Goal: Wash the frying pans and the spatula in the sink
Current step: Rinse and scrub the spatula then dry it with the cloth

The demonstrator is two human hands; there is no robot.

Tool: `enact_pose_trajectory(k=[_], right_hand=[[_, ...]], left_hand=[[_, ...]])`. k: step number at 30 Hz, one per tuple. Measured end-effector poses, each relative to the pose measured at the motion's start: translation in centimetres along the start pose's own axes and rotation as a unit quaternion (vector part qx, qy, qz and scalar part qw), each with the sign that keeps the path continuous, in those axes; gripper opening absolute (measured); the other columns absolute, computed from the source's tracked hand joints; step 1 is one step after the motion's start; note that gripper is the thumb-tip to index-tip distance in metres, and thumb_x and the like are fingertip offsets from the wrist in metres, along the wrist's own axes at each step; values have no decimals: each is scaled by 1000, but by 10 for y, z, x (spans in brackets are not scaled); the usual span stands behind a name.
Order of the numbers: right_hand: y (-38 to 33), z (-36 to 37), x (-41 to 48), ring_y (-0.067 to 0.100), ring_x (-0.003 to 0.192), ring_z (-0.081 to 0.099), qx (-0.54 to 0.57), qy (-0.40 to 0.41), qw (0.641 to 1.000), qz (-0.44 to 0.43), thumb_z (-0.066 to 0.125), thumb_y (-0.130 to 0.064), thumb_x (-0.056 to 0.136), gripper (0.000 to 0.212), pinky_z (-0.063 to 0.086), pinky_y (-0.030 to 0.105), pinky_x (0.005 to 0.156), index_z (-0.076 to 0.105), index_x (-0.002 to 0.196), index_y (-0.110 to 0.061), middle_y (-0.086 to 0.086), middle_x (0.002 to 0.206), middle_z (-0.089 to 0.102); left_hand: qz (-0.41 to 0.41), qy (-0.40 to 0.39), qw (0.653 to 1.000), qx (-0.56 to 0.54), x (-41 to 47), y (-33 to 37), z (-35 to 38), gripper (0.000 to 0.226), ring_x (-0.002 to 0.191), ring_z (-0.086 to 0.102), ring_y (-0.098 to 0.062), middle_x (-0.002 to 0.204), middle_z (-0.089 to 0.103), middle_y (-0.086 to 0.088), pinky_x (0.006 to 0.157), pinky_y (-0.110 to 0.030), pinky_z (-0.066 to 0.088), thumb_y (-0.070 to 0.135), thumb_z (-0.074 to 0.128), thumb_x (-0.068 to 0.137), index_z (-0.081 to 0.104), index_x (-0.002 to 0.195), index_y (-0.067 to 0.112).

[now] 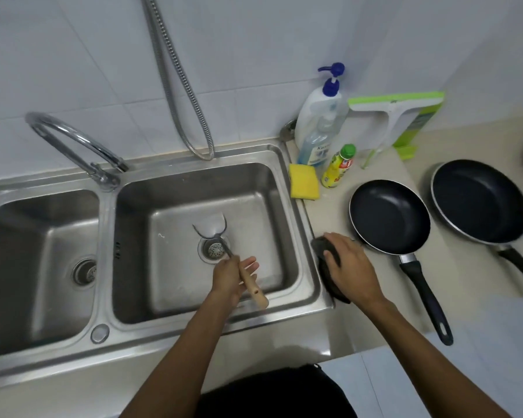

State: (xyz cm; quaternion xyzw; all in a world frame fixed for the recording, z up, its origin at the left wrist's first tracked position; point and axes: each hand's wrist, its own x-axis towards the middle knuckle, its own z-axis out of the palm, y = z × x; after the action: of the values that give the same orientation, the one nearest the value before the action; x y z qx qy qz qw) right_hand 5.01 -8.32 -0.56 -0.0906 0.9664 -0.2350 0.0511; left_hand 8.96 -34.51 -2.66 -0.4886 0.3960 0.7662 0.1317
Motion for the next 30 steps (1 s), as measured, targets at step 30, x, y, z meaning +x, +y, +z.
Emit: enact_pose_trajectory(k=[30], right_hand=[[-167, 109, 154, 33, 149, 33, 49, 26, 976, -212, 31, -31, 106, 48, 31, 53, 120, 49, 148, -16, 3, 155, 47]], left_hand=[[105, -92, 975, 173, -97, 60, -31, 21, 38, 28, -8, 54, 34, 4, 37, -15, 24, 23, 40, 106, 50, 91, 12]])
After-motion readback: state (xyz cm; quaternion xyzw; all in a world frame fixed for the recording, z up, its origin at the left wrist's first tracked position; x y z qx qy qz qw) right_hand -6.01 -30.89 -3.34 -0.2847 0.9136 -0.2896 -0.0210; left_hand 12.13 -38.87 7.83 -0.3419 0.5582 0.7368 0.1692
